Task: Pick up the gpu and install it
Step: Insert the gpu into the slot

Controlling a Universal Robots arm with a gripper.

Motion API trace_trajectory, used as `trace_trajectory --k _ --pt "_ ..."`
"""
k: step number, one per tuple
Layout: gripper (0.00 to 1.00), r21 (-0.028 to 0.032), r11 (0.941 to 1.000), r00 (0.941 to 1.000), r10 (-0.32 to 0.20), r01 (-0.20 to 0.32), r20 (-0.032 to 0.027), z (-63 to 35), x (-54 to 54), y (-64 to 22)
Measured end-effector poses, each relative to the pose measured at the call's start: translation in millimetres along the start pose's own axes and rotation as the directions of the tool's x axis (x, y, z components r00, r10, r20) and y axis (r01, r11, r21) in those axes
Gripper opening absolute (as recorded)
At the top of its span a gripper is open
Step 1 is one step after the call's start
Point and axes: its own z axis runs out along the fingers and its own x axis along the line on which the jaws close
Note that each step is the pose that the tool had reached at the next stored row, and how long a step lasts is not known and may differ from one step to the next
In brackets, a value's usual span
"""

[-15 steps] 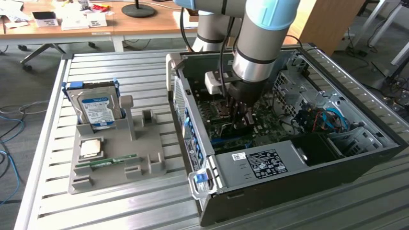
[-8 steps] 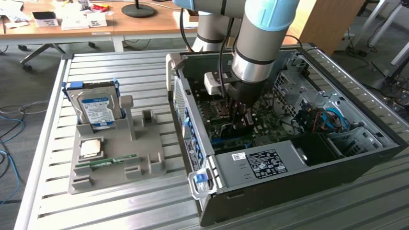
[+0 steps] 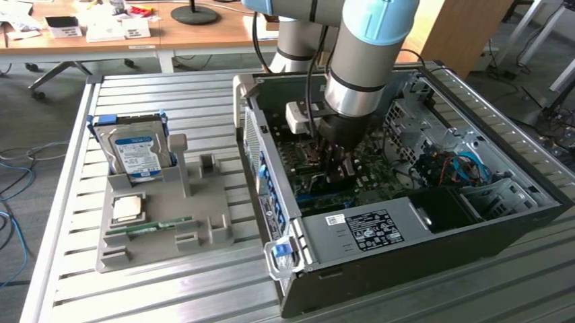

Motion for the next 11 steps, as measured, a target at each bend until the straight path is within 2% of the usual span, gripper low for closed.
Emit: trace_trajectory --k 1,3,4,5,7,8,11 --pt "0.33 -0.0005 1.0000 1.0000 -0.001 0.001 -0.0011 -0.5 0.1 -0.3" --pt "0.45 -0.0006 1.0000 1.0000 -0.001 0.001 -0.0012 -0.5 0.2 -0.4" --pt "0.45 -0.0007 1.0000 1.0000 -0.001 0.001 -0.0013 -0.6 0.2 -0.4" --pt "0.51 -0.0006 1.0000 1.0000 -0.001 0.001 -0.0013 -0.6 0.2 -0.4" --pt "0.51 -0.0007 1.0000 1.0000 -0.001 0.001 -0.0013 -0.6 0.2 -0.4" --pt "0.57 -0.0007 1.0000 1.0000 -0.001 0.001 -0.0014 -0.6 0.2 -0.4" --pt "0.57 -0.0006 1.0000 1.0000 -0.001 0.001 -0.0014 -0.7 0.2 -0.4"
